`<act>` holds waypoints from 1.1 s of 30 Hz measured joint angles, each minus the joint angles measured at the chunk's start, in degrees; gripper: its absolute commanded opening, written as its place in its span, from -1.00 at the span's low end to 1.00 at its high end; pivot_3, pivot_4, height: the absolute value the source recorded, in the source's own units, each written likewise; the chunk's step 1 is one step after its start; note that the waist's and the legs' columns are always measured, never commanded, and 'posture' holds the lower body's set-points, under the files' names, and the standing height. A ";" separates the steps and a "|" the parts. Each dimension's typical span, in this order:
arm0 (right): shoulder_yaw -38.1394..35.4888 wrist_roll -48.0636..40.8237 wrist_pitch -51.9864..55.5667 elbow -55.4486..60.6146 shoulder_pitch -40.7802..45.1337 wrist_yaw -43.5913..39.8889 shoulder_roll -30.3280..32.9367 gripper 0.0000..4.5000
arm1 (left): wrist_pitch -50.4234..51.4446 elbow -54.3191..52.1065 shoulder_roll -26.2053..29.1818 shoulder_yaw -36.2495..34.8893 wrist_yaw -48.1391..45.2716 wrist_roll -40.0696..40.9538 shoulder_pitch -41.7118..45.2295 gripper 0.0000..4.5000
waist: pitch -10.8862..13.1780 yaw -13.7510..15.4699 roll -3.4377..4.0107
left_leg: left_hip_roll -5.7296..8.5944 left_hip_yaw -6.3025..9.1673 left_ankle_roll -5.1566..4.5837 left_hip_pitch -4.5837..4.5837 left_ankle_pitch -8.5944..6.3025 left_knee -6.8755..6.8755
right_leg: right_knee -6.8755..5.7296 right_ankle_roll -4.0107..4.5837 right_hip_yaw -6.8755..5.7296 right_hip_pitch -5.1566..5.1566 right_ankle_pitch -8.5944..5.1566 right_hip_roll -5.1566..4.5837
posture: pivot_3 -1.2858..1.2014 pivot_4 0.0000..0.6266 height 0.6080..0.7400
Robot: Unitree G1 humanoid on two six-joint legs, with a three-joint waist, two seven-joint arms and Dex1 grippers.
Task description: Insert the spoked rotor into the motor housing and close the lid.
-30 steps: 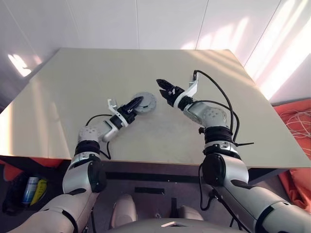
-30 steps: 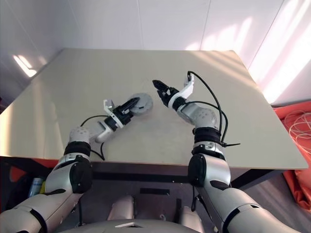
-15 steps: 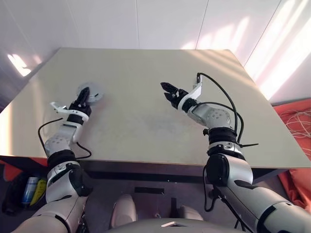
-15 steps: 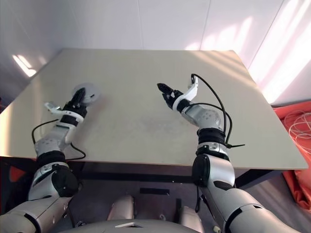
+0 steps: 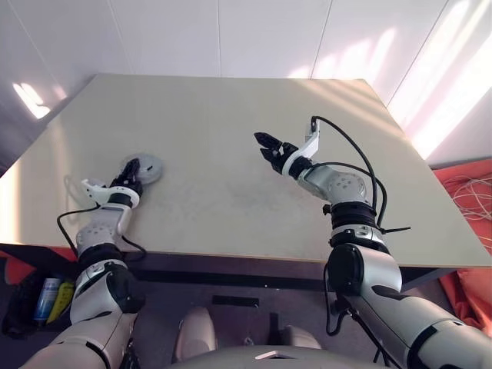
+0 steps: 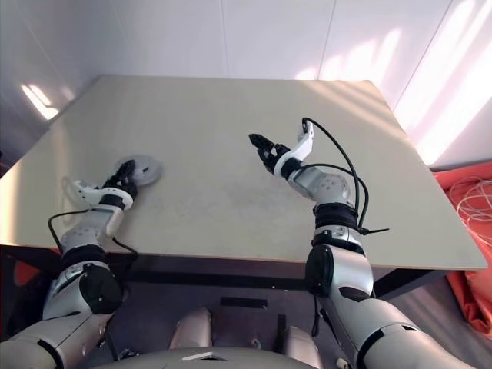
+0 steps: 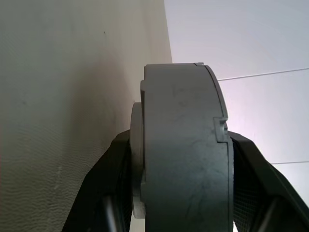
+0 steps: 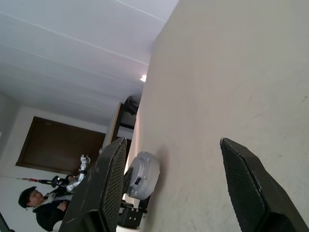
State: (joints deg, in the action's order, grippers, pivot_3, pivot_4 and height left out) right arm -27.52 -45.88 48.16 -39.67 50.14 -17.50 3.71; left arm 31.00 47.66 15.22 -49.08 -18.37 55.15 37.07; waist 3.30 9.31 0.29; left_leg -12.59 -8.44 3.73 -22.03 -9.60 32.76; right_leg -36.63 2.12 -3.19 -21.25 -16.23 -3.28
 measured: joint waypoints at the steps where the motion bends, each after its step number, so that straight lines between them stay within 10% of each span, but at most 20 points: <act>1: 0.00 0.00 0.00 0.00 0.00 -0.01 0.00 0.54 | 0.00 0.56 0.01 0.16 -0.02 -0.10 0.43 -0.02 | 0.00 0.00 -0.01 | 0.01 0.00 0.00 0.00 0.00 0.00 | 0.00 0.00 0.00 0.00 0.00 -0.01 | 0.03 -1.00 1.00; 9: 0.00 0.33 -0.20 0.00 -0.02 0.00 0.01 0.56 | -1.33 1.56 0.48 0.99 -1.18 -0.21 1.33 0.99 | 0.01 -0.16 -0.01 | 0.00 0.00 0.00 0.02 0.00 0.01 | -0.02 0.00 0.00 0.00 0.00 0.00 | 0.03 -1.00 1.00; 33: 0.49 1.52 -0.61 -1.86 -0.02 -0.57 0.30 0.56 | -34.85 16.15 11.06 4.40 17.74 -15.76 5.91 0.99 | 0.01 -2.59 -0.02 | -0.13 -0.05 0.37 0.54 0.22 -0.47 | -0.02 0.10 0.23 0.10 -0.02 0.23 | 0.03 -1.00 1.00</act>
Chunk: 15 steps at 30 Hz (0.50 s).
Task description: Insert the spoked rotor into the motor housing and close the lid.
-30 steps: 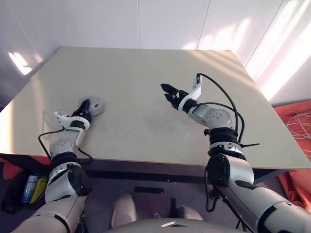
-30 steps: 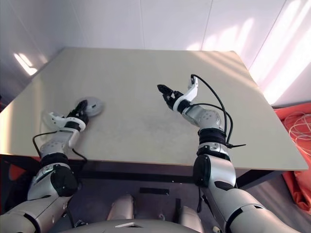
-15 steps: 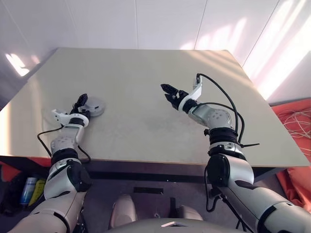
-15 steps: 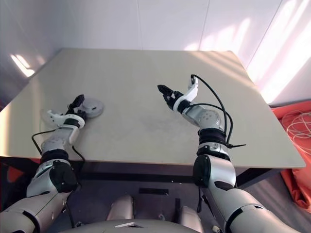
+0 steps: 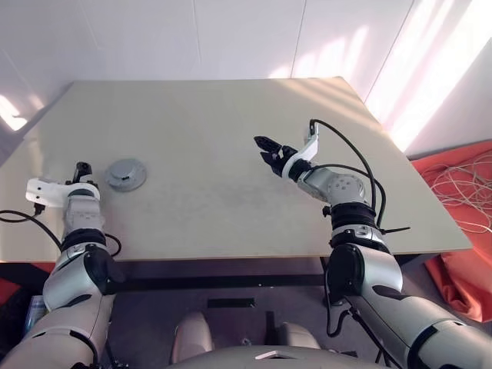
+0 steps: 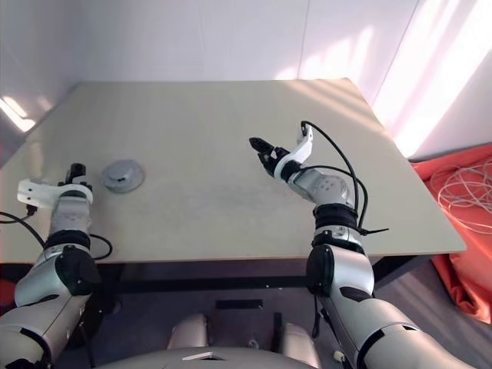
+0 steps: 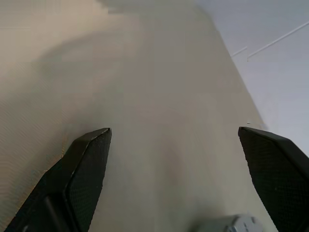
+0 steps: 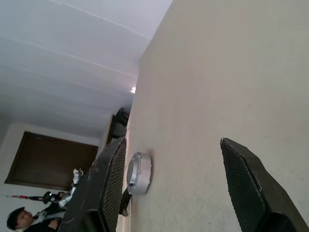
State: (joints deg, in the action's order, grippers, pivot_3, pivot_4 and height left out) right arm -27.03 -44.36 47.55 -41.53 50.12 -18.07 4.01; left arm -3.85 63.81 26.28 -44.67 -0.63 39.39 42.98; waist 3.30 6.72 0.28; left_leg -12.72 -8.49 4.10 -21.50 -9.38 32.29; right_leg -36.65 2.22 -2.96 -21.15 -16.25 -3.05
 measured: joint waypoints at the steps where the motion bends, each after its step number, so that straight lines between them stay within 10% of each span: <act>1: 0.42 0.44 -0.34 0.00 0.00 -0.51 0.04 0.56 | -0.62 -0.01 0.13 0.57 0.02 -0.85 0.01 0.99 | 0.00 0.42 -0.01 | 0.00 0.00 -0.02 -0.05 -0.01 0.02 | 0.01 0.00 0.00 -0.03 0.00 0.00 | 0.03 -1.00 1.00; 15: 23.59 22.21 -25.27 10.57 -9.74 -29.58 17.14 0.56 | 11.97 -27.57 -5.05 29.14 -32.01 -10.58 -1.95 0.99 | 0.10 4.43 -0.17 | 0.35 -0.02 -0.12 -0.38 -0.07 0.60 | -0.03 -0.31 -0.12 0.10 0.18 -0.75 | 0.03 -1.00 1.00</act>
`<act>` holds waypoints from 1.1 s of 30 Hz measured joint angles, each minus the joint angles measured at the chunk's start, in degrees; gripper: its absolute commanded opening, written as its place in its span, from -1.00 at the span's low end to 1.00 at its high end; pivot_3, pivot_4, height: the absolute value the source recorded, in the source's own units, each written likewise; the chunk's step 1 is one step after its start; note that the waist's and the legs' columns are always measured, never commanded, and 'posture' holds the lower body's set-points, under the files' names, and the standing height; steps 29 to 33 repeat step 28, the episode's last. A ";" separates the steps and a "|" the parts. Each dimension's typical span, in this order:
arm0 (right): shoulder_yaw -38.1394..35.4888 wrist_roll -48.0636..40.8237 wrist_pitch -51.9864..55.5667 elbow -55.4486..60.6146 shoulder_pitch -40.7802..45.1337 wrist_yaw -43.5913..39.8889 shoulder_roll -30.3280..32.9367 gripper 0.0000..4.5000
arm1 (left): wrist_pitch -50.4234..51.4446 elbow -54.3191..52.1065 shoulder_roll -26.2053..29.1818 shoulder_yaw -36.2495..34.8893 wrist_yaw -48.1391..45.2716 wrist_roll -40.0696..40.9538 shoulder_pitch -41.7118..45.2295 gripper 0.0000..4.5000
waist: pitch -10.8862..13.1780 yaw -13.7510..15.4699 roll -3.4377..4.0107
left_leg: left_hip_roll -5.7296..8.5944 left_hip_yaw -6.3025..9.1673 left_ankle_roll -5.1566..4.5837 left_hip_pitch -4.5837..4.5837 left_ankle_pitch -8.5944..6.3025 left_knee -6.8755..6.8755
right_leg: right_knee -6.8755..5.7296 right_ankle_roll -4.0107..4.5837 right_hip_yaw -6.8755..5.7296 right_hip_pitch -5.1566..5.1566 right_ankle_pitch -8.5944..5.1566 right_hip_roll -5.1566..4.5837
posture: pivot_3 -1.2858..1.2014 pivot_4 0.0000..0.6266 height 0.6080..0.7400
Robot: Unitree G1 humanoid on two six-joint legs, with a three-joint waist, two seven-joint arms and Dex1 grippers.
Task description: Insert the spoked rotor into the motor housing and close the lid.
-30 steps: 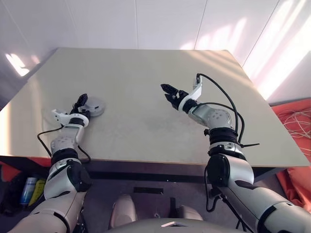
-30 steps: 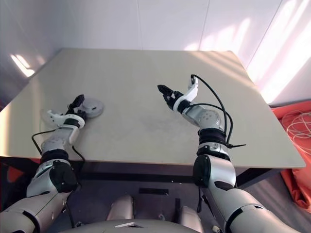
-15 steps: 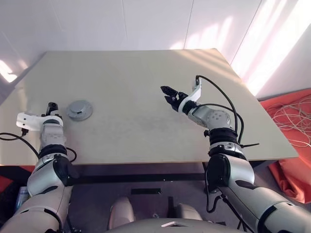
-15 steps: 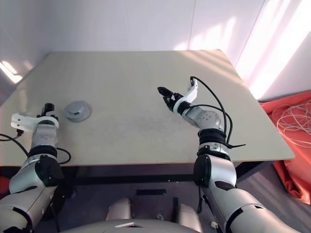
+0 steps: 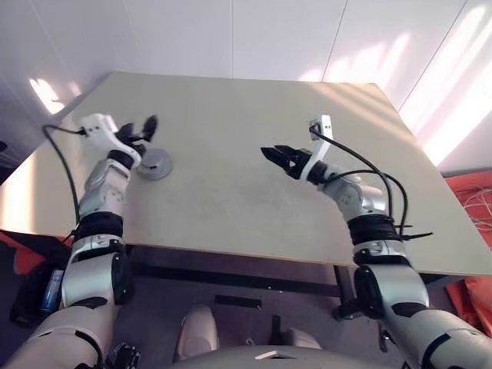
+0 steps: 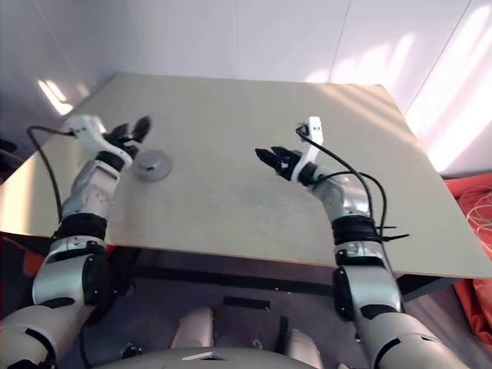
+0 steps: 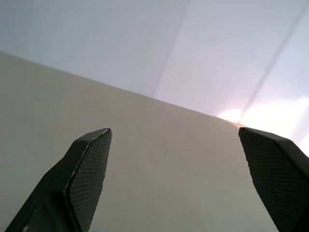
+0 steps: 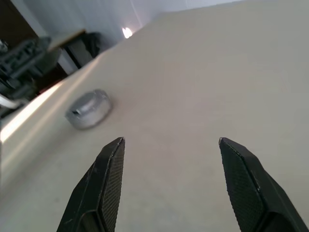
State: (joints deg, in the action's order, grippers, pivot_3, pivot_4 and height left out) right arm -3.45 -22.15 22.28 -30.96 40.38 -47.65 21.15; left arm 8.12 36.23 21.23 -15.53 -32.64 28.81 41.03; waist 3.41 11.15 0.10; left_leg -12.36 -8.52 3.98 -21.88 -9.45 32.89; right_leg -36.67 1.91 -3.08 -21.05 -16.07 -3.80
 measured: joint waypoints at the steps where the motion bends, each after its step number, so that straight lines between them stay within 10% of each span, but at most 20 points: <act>1: 0.84 1.57 -1.86 -0.08 -0.48 -1.97 2.62 0.56 | 1.44 -2.85 -0.06 2.16 -1.82 -0.49 -1.16 0.99 | 0.00 -0.26 0.00 | 0.01 0.00 -0.01 0.00 0.00 0.04 | -0.02 0.00 0.00 0.00 0.00 0.00 | 0.03 -1.00 1.00; 9: 2.13 10.31 -13.28 -7.23 -0.76 -5.82 10.27 0.56 | 5.59 -11.83 -1.47 12.96 -9.61 -5.33 -7.07 0.99 | 0.00 -2.83 0.01 | 0.00 0.01 -0.14 0.01 -0.05 0.15 | -0.08 0.10 0.10 -0.08 0.02 0.38 | 0.03 -1.00 1.00; 33: 1.59 12.88 -23.96 -8.98 -3.44 -2.15 3.86 0.56 | 3.70 -11.98 -4.58 16.18 -11.67 -11.20 -11.75 0.99 | 0.02 -3.37 0.07 | -0.12 -0.02 -0.95 0.00 -0.22 0.35 | -0.08 0.27 0.10 -0.01 -0.02 0.46 | 0.03 -1.00 1.00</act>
